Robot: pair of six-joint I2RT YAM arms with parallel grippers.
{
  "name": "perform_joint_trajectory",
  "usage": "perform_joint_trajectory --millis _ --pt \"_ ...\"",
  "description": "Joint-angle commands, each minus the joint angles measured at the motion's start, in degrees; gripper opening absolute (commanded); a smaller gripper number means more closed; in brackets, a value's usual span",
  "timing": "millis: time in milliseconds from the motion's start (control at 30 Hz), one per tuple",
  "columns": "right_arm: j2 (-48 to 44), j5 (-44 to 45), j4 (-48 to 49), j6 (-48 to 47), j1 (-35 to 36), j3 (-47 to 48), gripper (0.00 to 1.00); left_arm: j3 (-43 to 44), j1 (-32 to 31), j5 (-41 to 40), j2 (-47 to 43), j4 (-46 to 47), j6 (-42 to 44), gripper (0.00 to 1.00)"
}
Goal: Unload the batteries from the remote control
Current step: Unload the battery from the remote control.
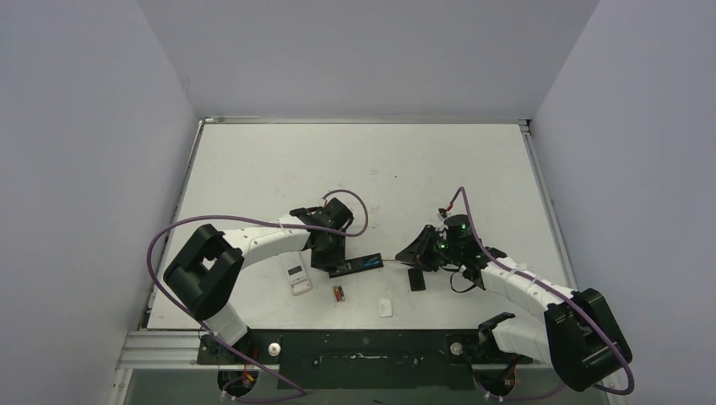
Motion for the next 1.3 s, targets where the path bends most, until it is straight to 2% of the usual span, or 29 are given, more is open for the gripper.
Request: perform_joint_trajectory --millis 0,133,233,400,867,1167,1267 --pt "-3.91 -4.05 11.70 4.03 -2.48 0.37 0.05 -3.24 -1.72 -3.60 6.58 5.69 -0.31 0.38" --pt "-5.04 -5.08 12.73 5.10 -3.63 -0.10 0.05 -3.02 -1.77 -3.67 6.67 5.59 -0.25 0.38" --pt "-5.81 -3.44 7.68 2.79 -3.98 1.67 0.05 -2.82 -1.78 -3.65 6.90 5.49 -0.11 0.38" --pt "-7.50 -4.40 7.32 3.03 -5.89 1.29 0.05 -2.96 -1.83 -3.78 7.02 5.57 -0.04 0.38" --pt "-7.59 -12.67 21.28 12.63 -7.93 -4.40 0.05 -2.79 -2.14 -3.72 8.82 5.81 0.13 0.38" --pt "-10.18 -14.00 19.14 12.61 -11.06 -5.75 0.05 -3.67 -2.18 -4.48 9.46 5.97 -0.57 0.38" --pt "-10.60 -12.84 13.15 8.94 -11.54 -4.01 0.05 -3.59 -2.18 -4.61 9.57 5.95 -0.58 0.38"
